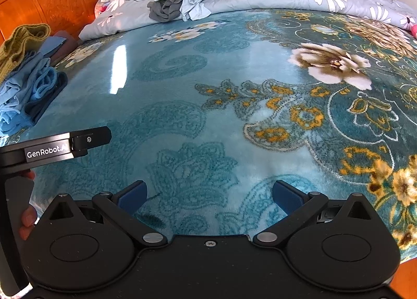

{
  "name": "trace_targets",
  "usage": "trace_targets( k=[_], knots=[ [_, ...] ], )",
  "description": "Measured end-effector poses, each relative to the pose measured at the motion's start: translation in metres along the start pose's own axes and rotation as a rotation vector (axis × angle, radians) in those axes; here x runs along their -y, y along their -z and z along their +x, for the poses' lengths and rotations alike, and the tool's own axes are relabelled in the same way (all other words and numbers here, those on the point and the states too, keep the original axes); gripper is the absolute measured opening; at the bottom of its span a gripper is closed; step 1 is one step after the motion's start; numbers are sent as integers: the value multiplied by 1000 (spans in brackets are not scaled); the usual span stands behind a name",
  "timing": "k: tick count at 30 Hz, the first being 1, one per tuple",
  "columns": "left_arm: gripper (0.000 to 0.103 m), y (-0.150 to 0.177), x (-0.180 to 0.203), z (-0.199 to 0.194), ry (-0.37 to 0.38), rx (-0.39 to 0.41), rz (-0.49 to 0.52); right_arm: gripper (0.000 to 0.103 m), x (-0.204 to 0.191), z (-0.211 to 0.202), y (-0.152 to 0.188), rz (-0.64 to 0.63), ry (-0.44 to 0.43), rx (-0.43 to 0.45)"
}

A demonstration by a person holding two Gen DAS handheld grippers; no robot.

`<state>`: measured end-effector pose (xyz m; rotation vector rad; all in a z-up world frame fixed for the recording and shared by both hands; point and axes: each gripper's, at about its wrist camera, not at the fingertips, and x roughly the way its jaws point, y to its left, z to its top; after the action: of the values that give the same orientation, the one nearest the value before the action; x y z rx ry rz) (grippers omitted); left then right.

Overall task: Fold clothes
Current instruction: 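Move the left gripper toward the light-blue T-shirt on the pillow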

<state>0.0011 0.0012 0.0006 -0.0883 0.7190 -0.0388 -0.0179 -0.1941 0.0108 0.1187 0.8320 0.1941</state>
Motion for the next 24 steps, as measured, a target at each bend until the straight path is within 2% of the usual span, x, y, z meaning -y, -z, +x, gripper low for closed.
trace_targets(
  k=[8,12,16,18,24],
  knots=[
    [103,-29,-24,9,116,72,-74,102,7,6,-15,3,6,19],
    [103,-72,-42,37,166,115,-150,102,22,4,-34,31,17,87],
    [103,-114,-54,63,182,223,-204,102,42,8,-57,75,23,152],
    [103,-142,-53,85,171,262,-182,102,54,15,-69,96,34,169],
    [103,-224,-44,154,201,268,-132,102,90,39,-90,160,52,203]
  ],
)
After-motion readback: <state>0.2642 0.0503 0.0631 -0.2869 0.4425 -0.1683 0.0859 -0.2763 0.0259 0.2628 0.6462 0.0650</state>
